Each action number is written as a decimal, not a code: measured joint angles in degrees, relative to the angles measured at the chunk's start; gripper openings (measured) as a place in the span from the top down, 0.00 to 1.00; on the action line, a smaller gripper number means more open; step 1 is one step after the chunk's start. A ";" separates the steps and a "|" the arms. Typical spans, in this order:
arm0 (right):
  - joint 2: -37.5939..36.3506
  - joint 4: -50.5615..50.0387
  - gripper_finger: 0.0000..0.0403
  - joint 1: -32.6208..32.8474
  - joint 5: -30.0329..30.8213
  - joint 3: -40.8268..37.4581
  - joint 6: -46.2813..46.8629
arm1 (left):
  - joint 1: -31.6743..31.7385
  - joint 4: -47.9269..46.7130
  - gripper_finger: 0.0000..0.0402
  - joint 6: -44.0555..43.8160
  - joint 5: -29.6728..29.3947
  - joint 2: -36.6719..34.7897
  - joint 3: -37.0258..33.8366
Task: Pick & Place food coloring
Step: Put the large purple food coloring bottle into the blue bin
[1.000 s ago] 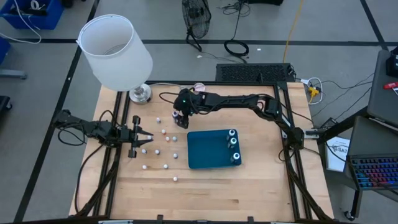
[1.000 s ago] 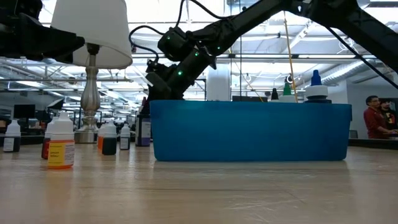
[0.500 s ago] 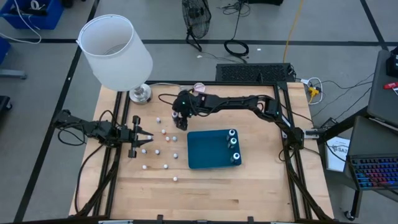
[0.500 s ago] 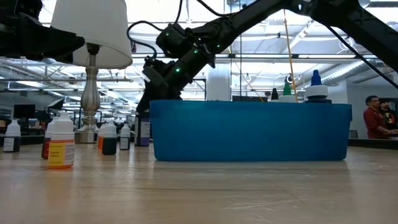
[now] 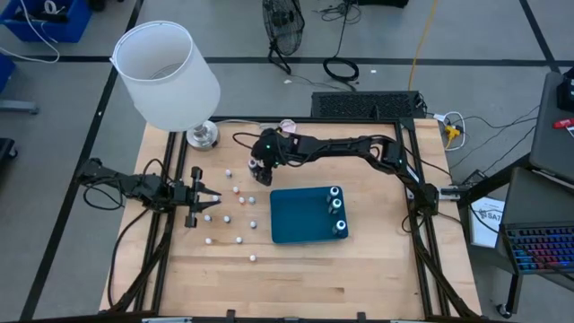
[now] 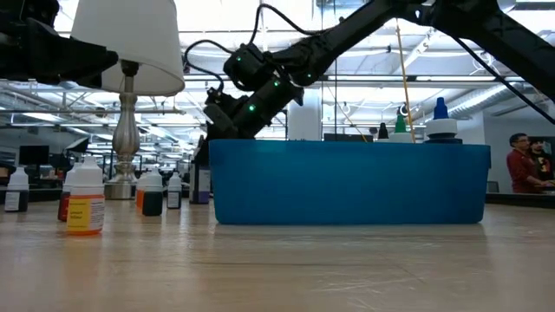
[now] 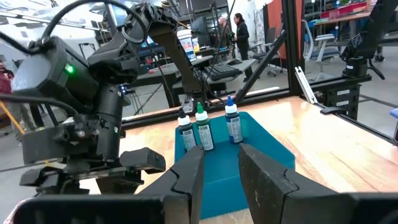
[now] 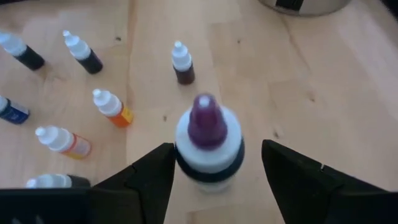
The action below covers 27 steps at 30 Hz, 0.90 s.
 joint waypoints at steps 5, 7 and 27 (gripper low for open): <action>0.01 3.52 0.47 0.05 -1.69 -0.83 0.02 | 0.00 0.00 0.74 0.00 0.00 0.00 0.00; 0.01 4.49 0.47 0.14 -1.72 -0.83 0.02 | 0.00 0.00 0.74 0.00 0.00 0.00 0.00; -0.03 5.33 0.73 0.82 -3.48 -0.81 -0.23 | -0.04 0.02 0.74 0.01 0.00 0.00 0.01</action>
